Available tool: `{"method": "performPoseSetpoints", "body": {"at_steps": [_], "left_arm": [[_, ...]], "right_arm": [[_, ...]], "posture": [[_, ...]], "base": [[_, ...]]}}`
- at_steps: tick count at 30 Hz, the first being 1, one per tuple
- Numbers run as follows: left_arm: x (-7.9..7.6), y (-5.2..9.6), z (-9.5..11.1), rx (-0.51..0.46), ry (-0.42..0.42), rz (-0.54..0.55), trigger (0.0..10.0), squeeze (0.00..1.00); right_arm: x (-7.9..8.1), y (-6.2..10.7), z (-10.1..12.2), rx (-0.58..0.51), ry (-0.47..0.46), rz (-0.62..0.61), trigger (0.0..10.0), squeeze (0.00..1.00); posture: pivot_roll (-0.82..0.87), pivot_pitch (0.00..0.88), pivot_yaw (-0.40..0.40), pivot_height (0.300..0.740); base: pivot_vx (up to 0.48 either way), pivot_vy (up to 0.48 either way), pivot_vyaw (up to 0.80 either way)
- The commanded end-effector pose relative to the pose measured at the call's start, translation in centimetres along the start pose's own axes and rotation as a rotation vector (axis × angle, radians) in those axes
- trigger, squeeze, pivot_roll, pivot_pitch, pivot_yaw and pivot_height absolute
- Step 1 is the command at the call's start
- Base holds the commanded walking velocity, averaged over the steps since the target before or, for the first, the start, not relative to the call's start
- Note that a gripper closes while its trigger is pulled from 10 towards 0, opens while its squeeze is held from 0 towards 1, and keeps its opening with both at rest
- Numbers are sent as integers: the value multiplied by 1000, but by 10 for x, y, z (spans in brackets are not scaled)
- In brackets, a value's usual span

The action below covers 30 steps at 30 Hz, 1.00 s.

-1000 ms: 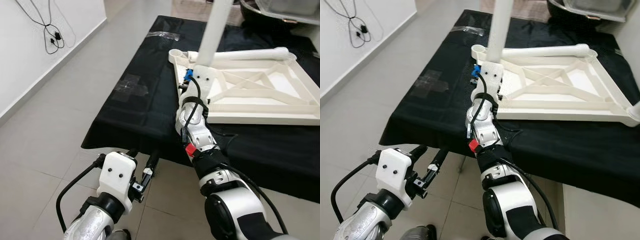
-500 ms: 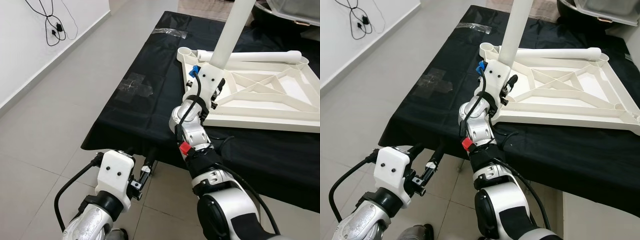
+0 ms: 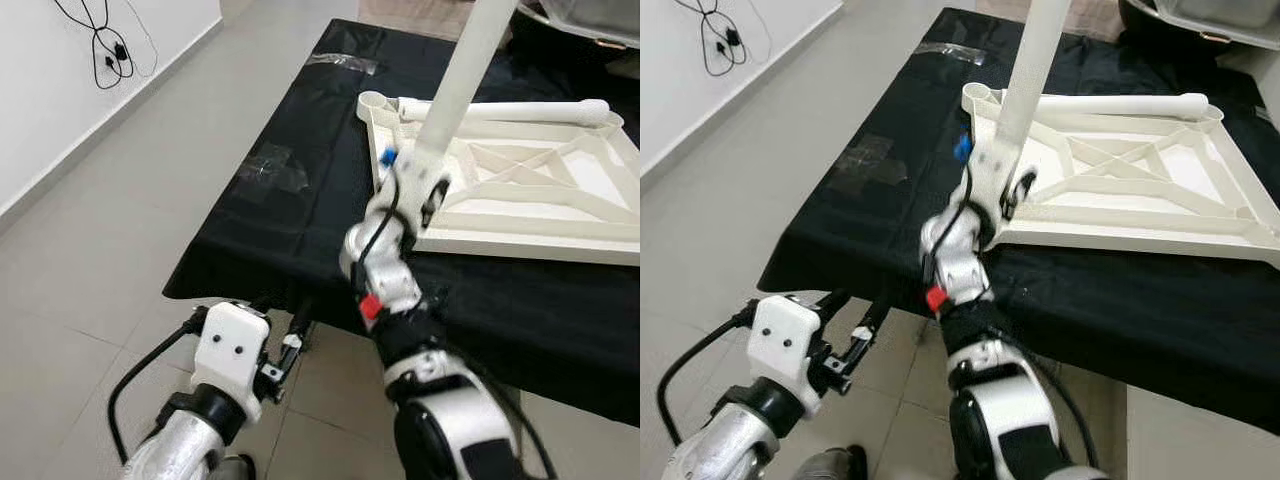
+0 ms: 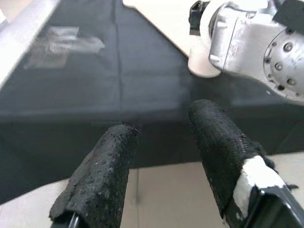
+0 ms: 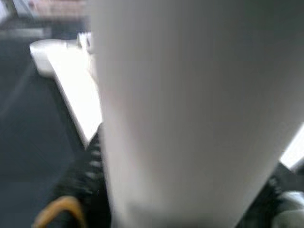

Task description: Building children table

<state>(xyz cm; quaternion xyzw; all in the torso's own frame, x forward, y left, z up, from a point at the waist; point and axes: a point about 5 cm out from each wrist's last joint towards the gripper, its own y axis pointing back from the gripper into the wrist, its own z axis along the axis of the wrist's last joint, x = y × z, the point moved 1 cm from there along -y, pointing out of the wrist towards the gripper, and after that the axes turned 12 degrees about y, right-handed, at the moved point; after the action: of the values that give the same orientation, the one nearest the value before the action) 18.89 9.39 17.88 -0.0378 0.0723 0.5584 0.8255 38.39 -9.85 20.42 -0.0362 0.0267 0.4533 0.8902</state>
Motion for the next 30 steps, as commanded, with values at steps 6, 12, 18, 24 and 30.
{"method": "performPoseSetpoints", "body": {"at_steps": [6, 12, 18, 24, 30], "left_arm": [[1, 1, -6, 27, -3, 7, 10000, 0], [1, 0, -7, 28, -2, 7, 10000, 0], [1, 0, -7, 26, -4, 9, 10000, 0], [1, -1, -9, 26, -4, 8, 10000, 0], [2, -2, -9, 26, -7, 7, 10000, 0]], "right_arm": [[-3, 2, -13, 50, 9, -11, 10000, 0], [-1, 5, -10, 17, 1, 21, 10000, 0], [2, 13, -10, -33, 7, 121, 10000, 1000], [0, 18, -10, -58, -1, 145, 10000, 1000], [0, 21, -9, -78, -13, 191, 10000, 0]], "posture": [[182, 221, -35, 740], [181, 220, -36, 740], [180, 215, -38, 740], [176, 196, -35, 740], [174, 181, -37, 740]], "base": [[0, 0, 0], [0, 0, 0], [0, 0, 0], [0, 0, 0], [0, 0, 0]]}}
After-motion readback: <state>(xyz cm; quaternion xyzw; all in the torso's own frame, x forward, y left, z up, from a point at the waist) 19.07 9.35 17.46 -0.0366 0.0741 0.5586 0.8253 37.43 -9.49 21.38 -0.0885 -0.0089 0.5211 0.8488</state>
